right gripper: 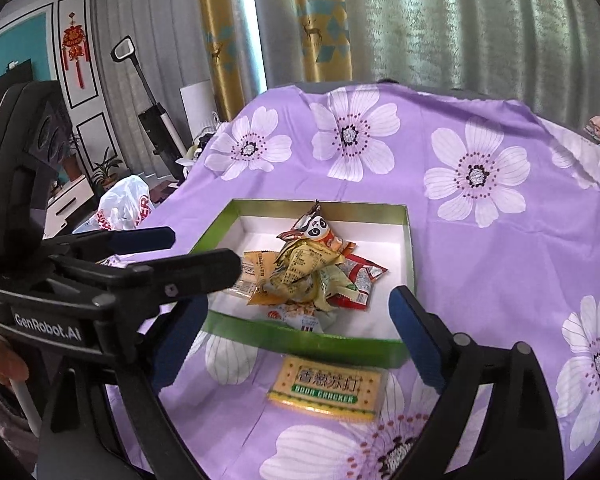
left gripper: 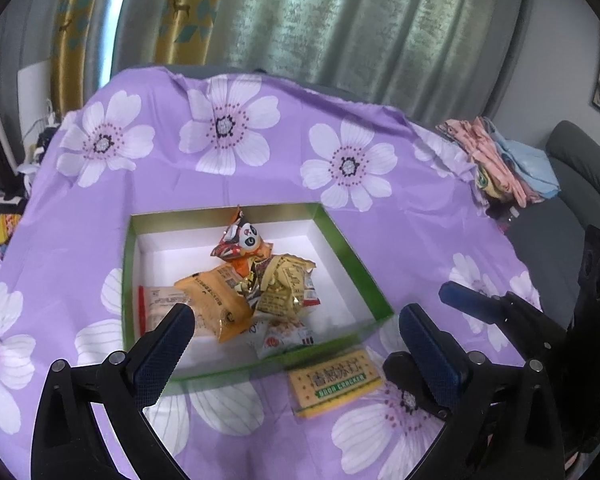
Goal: Organize snacks
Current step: 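Move the right tool back toward the yellow soda cracker packet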
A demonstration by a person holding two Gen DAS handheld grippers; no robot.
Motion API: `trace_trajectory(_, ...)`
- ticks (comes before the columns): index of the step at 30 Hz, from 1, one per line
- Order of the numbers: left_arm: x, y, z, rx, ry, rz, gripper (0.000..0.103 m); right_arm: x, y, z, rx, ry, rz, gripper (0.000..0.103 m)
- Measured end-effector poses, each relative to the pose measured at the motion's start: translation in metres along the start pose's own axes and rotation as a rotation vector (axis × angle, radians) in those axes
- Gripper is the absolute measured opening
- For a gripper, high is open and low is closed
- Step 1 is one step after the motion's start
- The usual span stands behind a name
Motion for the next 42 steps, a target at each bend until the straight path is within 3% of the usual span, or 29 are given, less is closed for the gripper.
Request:
trace_trajectory(10, -0.021, -0.028, -0.007, 0.027, 0.000, -0.037, 0.102, -0.023, -0.035, 0.002, -0.018, 0.017, -0.015, 0.093)
trace_trajectory(22, -0.053, -0.024, -0.008, 0.046, -0.019, 0.017, 0.102, -0.048, -0.062, -0.006, -0.045, 0.054, -0.017, 0.093)
trace_trajectory(42, -0.092, 0.022, -0.008, 0.016, -0.049, 0.174, 0.102, -0.101, -0.032, -0.027, -0.047, 0.096, 0.122, 0.093)
Point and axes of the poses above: each gripper's, at about its wrist camera, not at the fingertips, and y roughly the way its jaws point, z to its left, x to its top, the point moved 2 cm from there along y, roughly the way its jaws point, and after that the axes turned 2 degrees about -y, right-handed, at the moved point
